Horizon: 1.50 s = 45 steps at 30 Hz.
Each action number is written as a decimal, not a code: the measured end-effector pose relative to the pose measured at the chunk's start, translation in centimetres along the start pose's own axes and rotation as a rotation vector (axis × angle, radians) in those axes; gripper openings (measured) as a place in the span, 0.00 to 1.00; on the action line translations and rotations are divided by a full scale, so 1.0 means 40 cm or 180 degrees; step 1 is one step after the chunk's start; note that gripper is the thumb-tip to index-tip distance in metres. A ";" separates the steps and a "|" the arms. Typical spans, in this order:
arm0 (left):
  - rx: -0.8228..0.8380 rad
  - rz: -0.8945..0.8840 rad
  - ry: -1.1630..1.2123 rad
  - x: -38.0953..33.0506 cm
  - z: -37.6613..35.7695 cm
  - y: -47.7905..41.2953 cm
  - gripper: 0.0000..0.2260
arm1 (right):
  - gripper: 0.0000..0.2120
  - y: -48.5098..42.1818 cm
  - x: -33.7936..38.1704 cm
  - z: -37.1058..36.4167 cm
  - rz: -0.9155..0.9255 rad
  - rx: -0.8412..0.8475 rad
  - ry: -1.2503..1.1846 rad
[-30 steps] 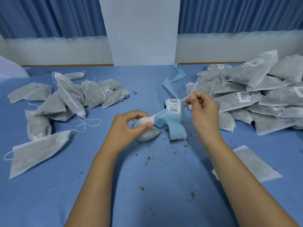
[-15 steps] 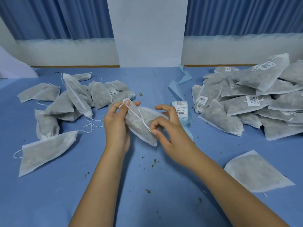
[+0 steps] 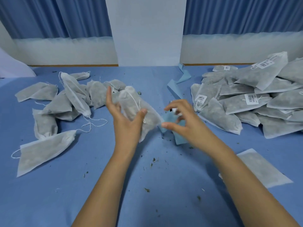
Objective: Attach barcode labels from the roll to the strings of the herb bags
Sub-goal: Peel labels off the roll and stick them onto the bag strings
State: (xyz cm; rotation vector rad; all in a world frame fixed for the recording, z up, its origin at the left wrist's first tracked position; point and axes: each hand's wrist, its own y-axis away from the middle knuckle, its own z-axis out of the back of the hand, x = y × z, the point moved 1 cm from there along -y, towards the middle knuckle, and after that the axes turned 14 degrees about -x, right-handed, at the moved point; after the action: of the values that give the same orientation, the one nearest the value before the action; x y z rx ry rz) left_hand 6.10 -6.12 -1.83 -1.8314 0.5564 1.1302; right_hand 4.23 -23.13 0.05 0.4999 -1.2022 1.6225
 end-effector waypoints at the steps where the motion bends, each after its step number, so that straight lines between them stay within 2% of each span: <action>1: -0.0213 -0.0167 -0.0141 0.002 0.005 -0.010 0.38 | 0.19 -0.011 -0.018 0.039 -0.0219 0.0047 0.0297; 3: -0.0499 -0.0422 -0.0371 0.003 -0.002 -0.027 0.30 | 0.22 -0.018 -0.052 0.105 -0.0727 0.0583 0.0926; 5: -0.0567 -0.0608 -0.0589 -0.004 -0.028 -0.034 0.19 | 0.17 -0.010 -0.080 0.117 -0.0937 0.1326 0.1302; 6: -0.0580 -0.0610 -0.0615 -0.005 -0.046 -0.038 0.17 | 0.13 -0.010 -0.089 0.108 -0.0934 0.1426 0.1313; 8: -0.0601 -0.0651 -0.0646 0.003 -0.082 -0.038 0.17 | 0.08 -0.022 -0.100 0.086 -0.0897 0.1106 0.1150; 10: -0.0449 -0.0921 -0.0663 0.016 -0.107 -0.021 0.15 | 0.06 -0.033 -0.110 0.078 -0.0800 0.0696 0.0751; 14: 0.0523 -0.1900 -0.0571 0.039 -0.120 0.008 0.08 | 0.06 -0.039 -0.105 0.066 -0.0938 0.0332 -0.0373; 17: 0.1173 -0.2158 -0.0568 0.038 -0.112 0.017 0.08 | 0.07 -0.039 -0.102 0.049 -0.1000 -0.0060 -0.0709; 21: 0.1551 -0.2475 -0.0986 0.046 -0.114 0.015 0.14 | 0.08 -0.034 -0.105 0.038 -0.1334 -0.0402 -0.1212; 23: 0.1525 -0.2453 -0.1107 0.052 -0.113 0.015 0.14 | 0.09 -0.031 -0.102 0.036 -0.1536 -0.0231 -0.1673; 26: 0.1376 -0.2298 -0.1236 0.061 -0.108 0.014 0.11 | 0.17 -0.031 -0.103 0.040 -0.1639 -0.0101 -0.2029; 32: 0.1266 -0.2268 -0.1311 0.068 -0.107 0.011 0.10 | 0.15 -0.033 -0.113 0.030 -0.1816 -0.0627 -0.1785; 37: 0.1012 -0.2248 -0.1334 0.067 -0.101 0.007 0.08 | 0.21 -0.034 -0.115 0.027 -0.1825 -0.0346 -0.1995; 42: 0.1021 -0.2452 -0.1425 0.063 -0.099 0.005 0.05 | 0.22 -0.035 -0.110 0.035 -0.1787 -0.0773 -0.1580; 45: 0.0958 -0.2229 -0.1381 0.065 -0.094 0.005 0.03 | 0.21 -0.034 -0.109 0.035 -0.1761 -0.0777 -0.1451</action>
State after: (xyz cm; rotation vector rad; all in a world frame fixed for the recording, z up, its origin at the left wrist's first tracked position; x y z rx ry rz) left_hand 9.00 -9.28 -3.46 -1.2963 -0.1643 0.8534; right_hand 6.86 -26.45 -2.13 0.9795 -1.4107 0.9002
